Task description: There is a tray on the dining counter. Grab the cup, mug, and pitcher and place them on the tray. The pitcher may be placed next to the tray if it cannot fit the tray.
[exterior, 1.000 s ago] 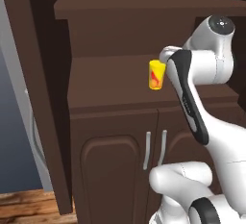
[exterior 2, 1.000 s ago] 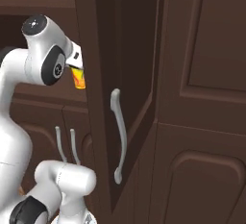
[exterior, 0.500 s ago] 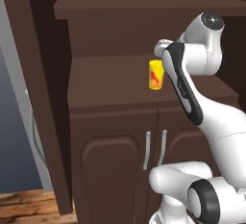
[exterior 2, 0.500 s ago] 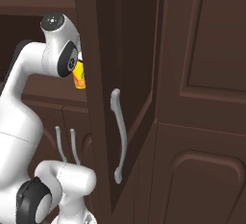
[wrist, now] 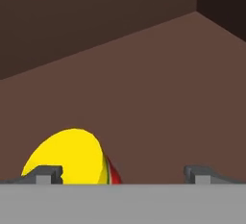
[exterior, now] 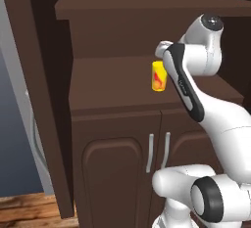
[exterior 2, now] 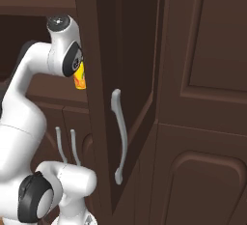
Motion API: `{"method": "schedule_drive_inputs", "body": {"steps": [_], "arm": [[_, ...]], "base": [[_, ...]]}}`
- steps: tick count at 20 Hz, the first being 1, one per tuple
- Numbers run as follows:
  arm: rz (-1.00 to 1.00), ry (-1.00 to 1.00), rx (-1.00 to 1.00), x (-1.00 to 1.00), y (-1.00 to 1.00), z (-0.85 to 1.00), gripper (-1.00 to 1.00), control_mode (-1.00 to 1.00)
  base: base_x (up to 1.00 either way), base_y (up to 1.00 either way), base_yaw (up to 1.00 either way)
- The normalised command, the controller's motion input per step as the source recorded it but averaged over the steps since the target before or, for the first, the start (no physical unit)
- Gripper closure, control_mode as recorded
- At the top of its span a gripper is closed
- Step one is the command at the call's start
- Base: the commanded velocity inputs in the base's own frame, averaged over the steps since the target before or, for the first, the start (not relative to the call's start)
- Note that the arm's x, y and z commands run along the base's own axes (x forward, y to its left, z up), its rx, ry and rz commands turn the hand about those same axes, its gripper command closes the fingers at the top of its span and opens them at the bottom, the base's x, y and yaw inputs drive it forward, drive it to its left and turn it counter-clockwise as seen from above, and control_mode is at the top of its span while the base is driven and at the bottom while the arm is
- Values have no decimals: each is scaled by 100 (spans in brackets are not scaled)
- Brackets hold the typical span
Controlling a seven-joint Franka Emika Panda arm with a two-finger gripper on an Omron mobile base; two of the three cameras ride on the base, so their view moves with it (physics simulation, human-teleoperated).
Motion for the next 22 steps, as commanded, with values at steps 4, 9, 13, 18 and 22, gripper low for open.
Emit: {"method": "schedule_drive_inputs", "body": {"steps": [4,9,13,18,22], "arm": [[0,0,3,4,0,-18,-100,-100],[0,0,4,17,0,-21,-100,-100],[0,0,0,36,0,-1,-100,-100],[0,0,0,34,0,0,-100,-100],[0,0,2,29,0,0,-100,-100]], "base": [[0,0,0],[0,0,0],[0,0,0],[0,0,0],[0,0,0]]}}
